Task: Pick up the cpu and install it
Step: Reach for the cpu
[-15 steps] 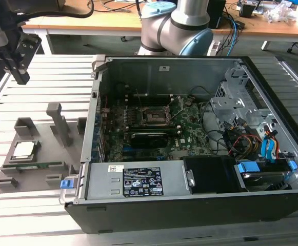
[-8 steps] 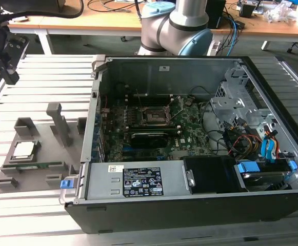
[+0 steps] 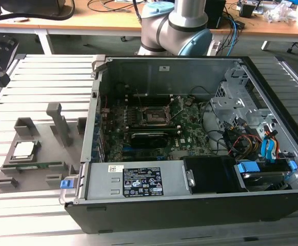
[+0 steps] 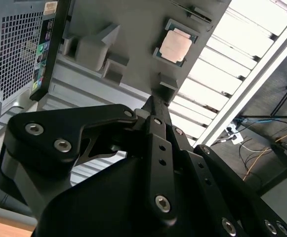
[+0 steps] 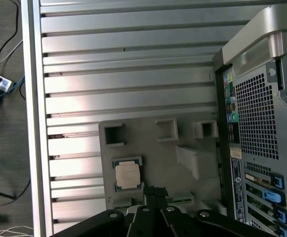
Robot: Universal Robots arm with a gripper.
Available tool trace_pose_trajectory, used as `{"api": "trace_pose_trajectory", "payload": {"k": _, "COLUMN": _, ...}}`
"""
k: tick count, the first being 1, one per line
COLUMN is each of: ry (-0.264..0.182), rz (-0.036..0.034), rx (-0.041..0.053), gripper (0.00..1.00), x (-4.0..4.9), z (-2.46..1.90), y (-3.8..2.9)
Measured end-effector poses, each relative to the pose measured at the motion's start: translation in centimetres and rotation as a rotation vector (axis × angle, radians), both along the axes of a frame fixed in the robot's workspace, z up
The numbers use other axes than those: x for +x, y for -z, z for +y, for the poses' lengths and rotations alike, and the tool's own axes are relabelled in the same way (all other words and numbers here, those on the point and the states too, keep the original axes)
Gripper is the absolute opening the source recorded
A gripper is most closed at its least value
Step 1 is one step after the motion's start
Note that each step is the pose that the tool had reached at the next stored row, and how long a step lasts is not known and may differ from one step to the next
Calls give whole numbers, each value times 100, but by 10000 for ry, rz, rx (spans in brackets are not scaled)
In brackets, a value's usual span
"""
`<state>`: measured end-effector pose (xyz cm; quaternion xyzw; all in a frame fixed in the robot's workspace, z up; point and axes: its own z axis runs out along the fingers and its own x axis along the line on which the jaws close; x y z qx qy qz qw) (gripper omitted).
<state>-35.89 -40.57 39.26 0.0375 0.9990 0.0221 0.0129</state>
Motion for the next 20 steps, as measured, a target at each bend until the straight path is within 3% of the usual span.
{"api": "trace_pose_trajectory", "payload": {"k": 12, "ry": -1, "rz": -1, "rx": 0, "gripper": 11, "x": -299, "z": -10, "y": 16}}
{"api": "trace_pose_trajectory", "payload": {"k": 20, "ry": -1, "rz": -1, "rx": 0, "gripper": 11, "x": -328, "z": -11, "y": 16}}
